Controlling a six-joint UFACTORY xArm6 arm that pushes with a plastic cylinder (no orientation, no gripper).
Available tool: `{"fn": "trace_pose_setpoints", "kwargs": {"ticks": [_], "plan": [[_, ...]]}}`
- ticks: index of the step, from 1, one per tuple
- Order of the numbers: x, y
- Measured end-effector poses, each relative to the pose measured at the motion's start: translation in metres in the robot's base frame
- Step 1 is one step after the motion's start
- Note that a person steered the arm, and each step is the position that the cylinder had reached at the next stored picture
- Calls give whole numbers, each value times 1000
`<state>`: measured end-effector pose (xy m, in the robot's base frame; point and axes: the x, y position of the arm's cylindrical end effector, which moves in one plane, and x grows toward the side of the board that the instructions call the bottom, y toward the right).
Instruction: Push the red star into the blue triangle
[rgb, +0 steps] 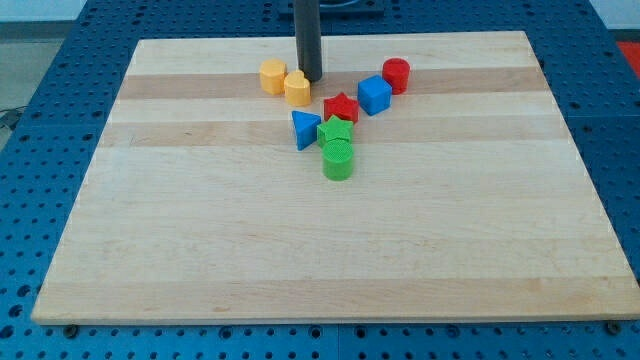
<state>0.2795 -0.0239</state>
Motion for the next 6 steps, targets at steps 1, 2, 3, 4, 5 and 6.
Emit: {"fn": "trace_pose_setpoints", "kwargs": {"ticks": [1,2,3,4,5,6], "plan": [[29,40],[44,48],[65,36],[76,26],[76,17],[42,7]]}}
